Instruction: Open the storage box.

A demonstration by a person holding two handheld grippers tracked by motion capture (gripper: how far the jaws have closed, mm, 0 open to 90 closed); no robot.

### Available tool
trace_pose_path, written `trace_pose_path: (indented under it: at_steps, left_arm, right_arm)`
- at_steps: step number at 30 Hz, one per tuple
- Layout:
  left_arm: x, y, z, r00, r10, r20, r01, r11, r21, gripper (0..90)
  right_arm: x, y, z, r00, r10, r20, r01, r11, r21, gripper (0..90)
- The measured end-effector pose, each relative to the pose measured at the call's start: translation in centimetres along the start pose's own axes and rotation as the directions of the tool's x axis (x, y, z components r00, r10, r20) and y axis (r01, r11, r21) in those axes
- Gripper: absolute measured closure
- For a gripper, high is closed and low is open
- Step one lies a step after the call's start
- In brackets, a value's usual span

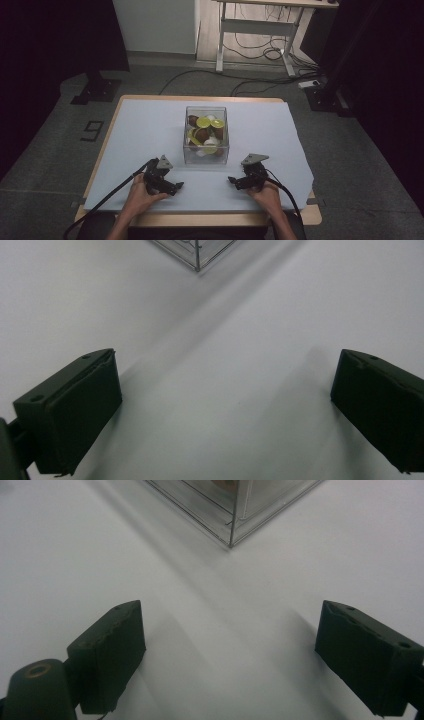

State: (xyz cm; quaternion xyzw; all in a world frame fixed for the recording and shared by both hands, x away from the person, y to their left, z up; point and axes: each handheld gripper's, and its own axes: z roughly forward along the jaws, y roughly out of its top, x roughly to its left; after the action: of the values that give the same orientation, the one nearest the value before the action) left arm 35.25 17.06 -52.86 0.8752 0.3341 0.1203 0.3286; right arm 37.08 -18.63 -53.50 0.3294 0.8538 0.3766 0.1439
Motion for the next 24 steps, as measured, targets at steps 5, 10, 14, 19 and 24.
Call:
trace_pose_path:
  at_steps: [5, 10, 14, 19, 24]
  left_arm:
    - [-0.01, -0.02, 0.00, 1.0000, 0.000, -0.001, 0.000, 1.0000, -0.001, 0.0]
    - [0.00, -0.02, 0.01, 1.0000, -0.001, 0.001, 0.001, 1.0000, -0.002, 0.0]
    - [-0.02, -0.02, 0.00, 1.0000, 0.000, 0.000, 0.000, 1.0000, -0.001, 0.0]
    - [-0.02, -0.02, -0.01, 1.0000, 0.000, -0.001, 0.000, 1.0000, -0.001, 0.0]
    - [-0.02, 0.00, 0.00, 1.0000, 0.000, -0.001, 0.000, 1.0000, 0.000, 0.0]
  right_arm:
    - [0.00, -0.01, 0.00, 1.0000, 0.000, -0.001, 0.000, 1.000, 0.000, 12.0]
    - [-0.01, -0.01, 0.00, 1.0000, 0.001, -0.001, -0.001, 1.000, 0.000, 12.0]
    - [0.00, -0.01, 0.00, 1.0000, 0.000, -0.001, 0.000, 1.000, 0.000, 12.0]
    - [0.00, 0.00, 0.00, 1.0000, 0.000, -0.001, 0.000, 1.000, 0.000, 12.0]
    - [-0.04, 0.06, 0.02, 1.0000, -0.002, -0.004, 0.002, 1.000, 0.003, 11.7]
